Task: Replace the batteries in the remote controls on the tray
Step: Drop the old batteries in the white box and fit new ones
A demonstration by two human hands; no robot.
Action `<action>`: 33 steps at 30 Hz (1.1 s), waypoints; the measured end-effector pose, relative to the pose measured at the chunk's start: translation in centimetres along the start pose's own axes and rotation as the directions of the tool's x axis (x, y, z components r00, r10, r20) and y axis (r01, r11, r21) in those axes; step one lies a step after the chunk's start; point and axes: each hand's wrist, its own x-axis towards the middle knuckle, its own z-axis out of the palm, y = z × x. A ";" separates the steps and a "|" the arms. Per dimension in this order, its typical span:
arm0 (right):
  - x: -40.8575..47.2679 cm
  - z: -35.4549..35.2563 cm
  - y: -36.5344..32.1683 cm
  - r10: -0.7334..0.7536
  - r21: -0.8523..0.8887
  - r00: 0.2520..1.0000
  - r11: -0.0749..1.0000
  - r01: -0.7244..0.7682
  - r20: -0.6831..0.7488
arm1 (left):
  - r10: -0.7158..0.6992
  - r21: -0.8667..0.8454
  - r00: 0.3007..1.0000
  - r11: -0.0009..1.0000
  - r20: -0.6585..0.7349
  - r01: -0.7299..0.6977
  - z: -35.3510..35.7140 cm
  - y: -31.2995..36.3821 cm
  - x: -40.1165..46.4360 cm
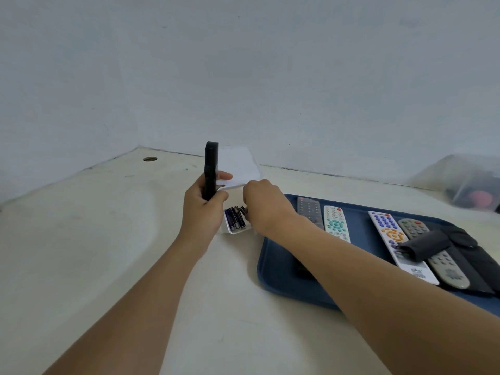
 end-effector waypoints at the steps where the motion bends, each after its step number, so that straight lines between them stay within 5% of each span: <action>1: 0.0 0.1 0.1 0.004 0.005 1.000 1.000 -0.004 0.006 | -0.002 -0.008 1.000 1.000 0.003 0.002 0.0 -0.1 0.0; 10: 0.0 0.0 1.8 0.077 0.409 0.995 0.912 -0.042 -0.069 | -0.008 -0.064 1.000 0.998 0.024 0.009 0.1 -0.5 0.3; 21: 0.6 0.4 1.6 0.019 0.298 1.000 0.954 -0.021 0.010 | -0.034 -0.060 0.999 0.998 0.005 0.035 0.1 -0.7 0.4; 28: 0.3 -0.4 2.0 -0.005 0.387 1.000 0.922 -0.001 0.014 | -0.032 -0.074 0.999 0.997 -0.007 0.032 0.2 -1.1 0.7; 30: 0.2 -0.5 2.3 0.007 0.475 1.000 0.880 -0.018 0.023 | -0.039 -0.056 0.999 0.998 -0.026 0.037 0.2 -1.1 0.7; 33: -0.4 -1.1 2.7 0.066 0.765 0.997 0.641 -0.071 0.037 | -0.086 -0.052 0.994 0.995 -0.067 0.082 0.1 -1.4 0.9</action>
